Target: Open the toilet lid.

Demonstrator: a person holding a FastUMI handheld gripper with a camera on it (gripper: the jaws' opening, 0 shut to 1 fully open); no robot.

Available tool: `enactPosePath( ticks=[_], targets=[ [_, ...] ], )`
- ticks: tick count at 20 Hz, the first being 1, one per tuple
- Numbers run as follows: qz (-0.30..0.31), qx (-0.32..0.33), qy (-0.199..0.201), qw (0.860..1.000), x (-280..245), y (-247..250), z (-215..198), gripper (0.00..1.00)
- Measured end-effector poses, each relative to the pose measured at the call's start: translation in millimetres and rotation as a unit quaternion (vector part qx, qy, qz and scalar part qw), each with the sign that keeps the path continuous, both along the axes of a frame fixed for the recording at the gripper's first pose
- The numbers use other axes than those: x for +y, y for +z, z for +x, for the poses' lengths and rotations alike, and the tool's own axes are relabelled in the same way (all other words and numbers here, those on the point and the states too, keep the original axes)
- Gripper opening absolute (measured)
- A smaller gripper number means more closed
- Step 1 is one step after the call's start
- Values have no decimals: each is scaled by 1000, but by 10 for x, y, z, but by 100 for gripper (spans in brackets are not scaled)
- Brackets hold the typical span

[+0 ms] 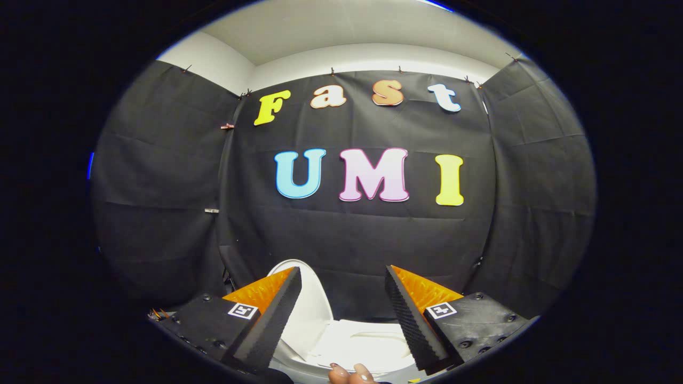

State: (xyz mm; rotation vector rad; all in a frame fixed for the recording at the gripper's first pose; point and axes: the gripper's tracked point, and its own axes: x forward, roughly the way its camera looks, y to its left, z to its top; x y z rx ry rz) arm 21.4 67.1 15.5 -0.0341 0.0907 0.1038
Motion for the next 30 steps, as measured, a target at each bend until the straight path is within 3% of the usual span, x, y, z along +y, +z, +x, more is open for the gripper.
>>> enactPosePath(
  ticks=[5,10,17,30],
  targets=[
    [6,-4,-35,999,-769,121,-332,99],
    [3,-12,-32,999,-1023,258,-465,99],
    [34,-32,-19,999,-1087,386,-491,99],
    [31,-29,-13,999,-1043,320,-434,99]
  ],
)
